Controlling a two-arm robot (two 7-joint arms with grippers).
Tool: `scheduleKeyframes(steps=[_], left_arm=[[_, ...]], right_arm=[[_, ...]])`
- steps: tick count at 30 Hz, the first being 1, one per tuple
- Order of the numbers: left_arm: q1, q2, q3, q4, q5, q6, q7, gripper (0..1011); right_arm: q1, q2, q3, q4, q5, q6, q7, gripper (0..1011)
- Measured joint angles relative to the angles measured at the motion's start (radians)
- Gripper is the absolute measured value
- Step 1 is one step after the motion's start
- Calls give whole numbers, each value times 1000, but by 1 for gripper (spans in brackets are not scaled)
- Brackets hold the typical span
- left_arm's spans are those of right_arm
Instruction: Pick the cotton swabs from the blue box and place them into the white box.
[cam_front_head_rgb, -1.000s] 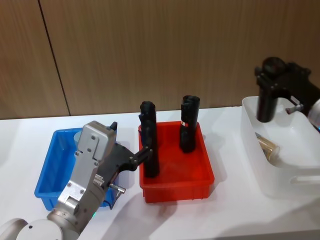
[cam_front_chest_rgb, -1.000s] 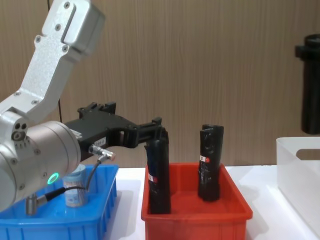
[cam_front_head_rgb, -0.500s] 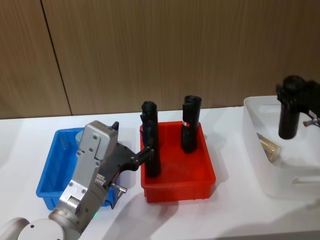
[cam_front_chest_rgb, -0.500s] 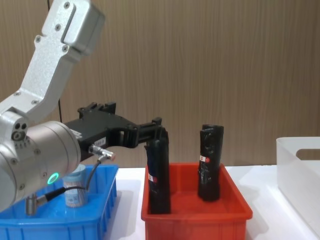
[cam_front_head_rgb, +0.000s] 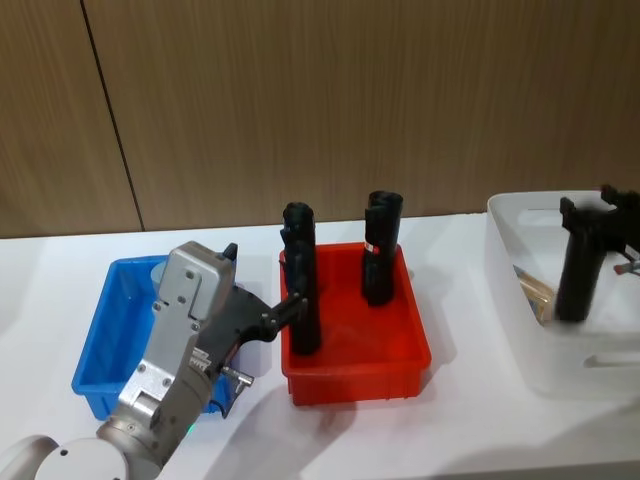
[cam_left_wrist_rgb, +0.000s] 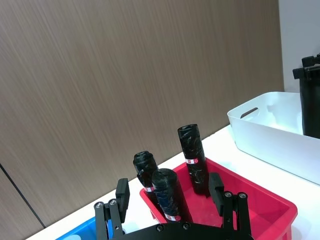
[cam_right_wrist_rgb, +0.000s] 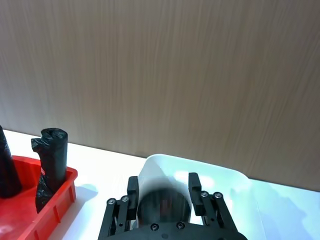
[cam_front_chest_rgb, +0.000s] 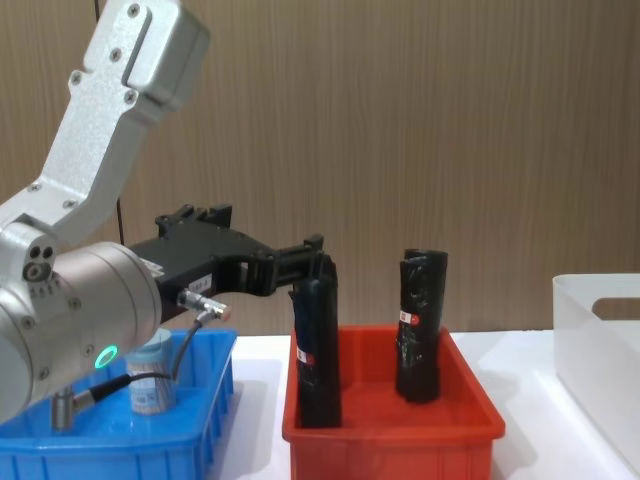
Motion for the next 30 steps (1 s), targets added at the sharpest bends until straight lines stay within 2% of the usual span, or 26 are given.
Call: scheduleKeyframes(steps=[6, 7, 15, 30], left_arm=[[0, 0, 0, 0, 0, 0, 0, 1004], [0, 0, 0, 0, 0, 0, 0, 1004], [0, 0, 0, 0, 0, 0, 0, 1004], [0, 0, 0, 0, 0, 0, 0, 1004]], right_arm=[[3, 0, 2, 25, 10, -10, 7, 756], [3, 1, 3, 29, 14, -13, 8, 813], [1, 2, 7, 40, 25, -32, 12, 990], [-13, 7, 14, 28, 38, -52, 13, 1002]])
